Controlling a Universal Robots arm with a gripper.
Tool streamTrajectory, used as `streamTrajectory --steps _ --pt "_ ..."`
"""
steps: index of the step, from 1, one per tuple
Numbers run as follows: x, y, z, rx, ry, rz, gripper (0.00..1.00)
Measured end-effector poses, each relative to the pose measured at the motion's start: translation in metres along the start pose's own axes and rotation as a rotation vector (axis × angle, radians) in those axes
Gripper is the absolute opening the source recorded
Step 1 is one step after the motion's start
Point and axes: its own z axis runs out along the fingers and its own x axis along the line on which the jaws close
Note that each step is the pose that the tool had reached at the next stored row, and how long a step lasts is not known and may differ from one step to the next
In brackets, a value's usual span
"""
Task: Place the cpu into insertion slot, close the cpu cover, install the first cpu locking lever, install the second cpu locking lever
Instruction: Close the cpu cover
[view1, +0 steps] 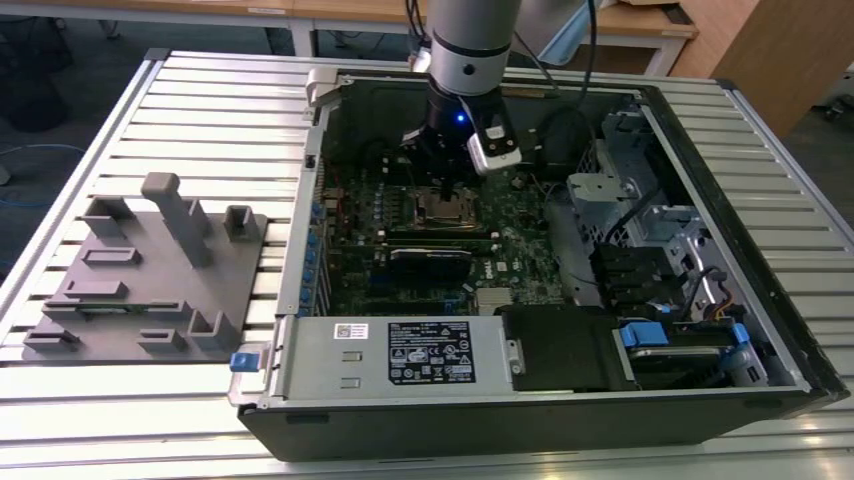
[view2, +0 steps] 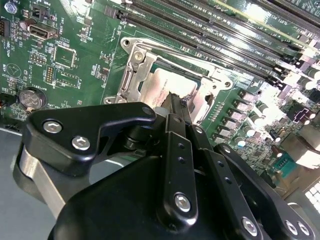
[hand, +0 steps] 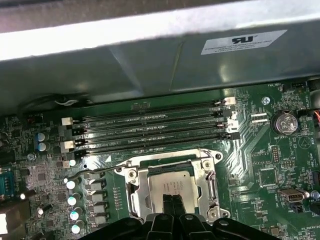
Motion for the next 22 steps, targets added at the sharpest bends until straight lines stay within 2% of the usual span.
streamTrajectory --steps 7,10,15,22 --pt "0.0017 -0.0003 0.0052 -0.0021 -0.0078 -0.026 0.11" --pt "0.0057 -0.0009 0.0067 -0.0020 -0.0082 -0.031 0.11" --pt "0.0068 -0.0010 0.0071 -0.0023 -0.0083 -0.031 0.11" --pt "0.0127 -0.0019 0.0085 -0.0025 -0.0108 -0.031 0.11"
